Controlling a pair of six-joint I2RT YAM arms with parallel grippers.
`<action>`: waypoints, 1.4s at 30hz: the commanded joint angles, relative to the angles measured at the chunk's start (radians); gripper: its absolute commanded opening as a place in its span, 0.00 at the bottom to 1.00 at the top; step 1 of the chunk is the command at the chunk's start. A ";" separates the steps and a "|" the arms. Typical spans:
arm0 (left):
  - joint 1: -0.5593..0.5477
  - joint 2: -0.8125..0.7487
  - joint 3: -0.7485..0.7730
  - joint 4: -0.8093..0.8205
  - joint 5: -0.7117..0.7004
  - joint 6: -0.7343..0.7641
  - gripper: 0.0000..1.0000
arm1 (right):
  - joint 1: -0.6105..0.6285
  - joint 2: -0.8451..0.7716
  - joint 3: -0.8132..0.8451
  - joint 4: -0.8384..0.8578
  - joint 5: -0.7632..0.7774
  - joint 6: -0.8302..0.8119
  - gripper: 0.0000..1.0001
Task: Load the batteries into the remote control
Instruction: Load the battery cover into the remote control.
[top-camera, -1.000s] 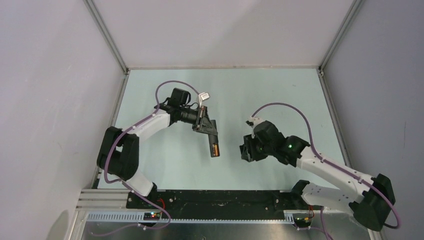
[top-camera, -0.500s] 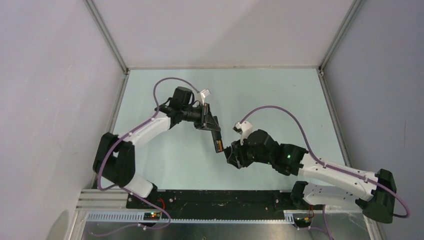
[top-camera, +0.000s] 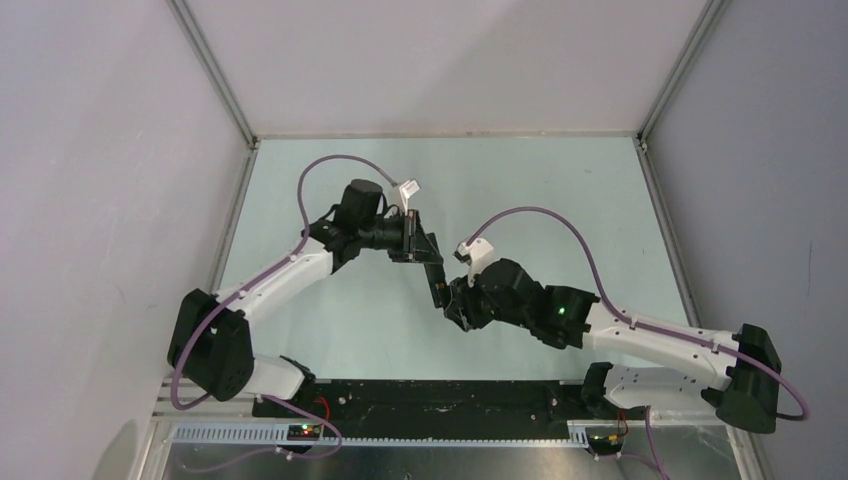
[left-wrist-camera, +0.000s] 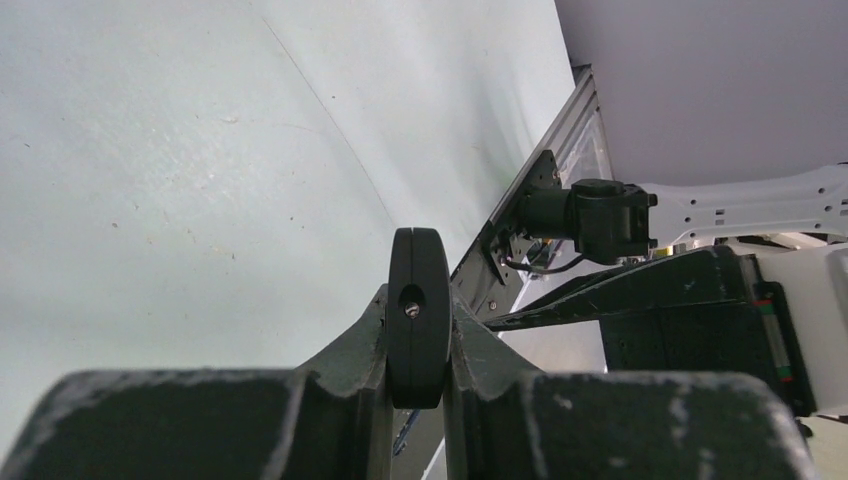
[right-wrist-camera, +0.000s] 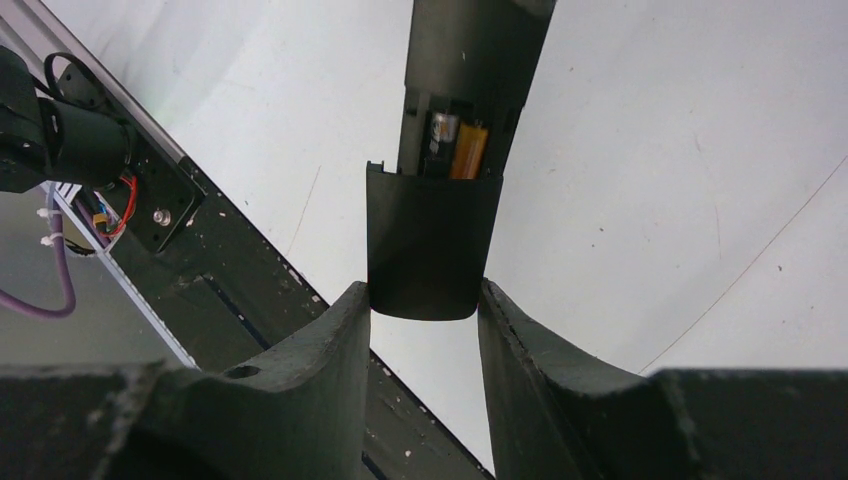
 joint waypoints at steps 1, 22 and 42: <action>-0.023 -0.024 -0.004 0.037 -0.017 0.001 0.00 | 0.012 0.006 0.050 0.065 0.046 -0.025 0.35; -0.041 -0.044 -0.004 0.037 -0.018 0.013 0.00 | -0.002 0.089 0.088 0.013 0.027 0.002 0.34; -0.041 -0.065 0.007 0.038 -0.043 0.055 0.00 | -0.035 0.110 0.103 -0.027 -0.014 0.037 0.32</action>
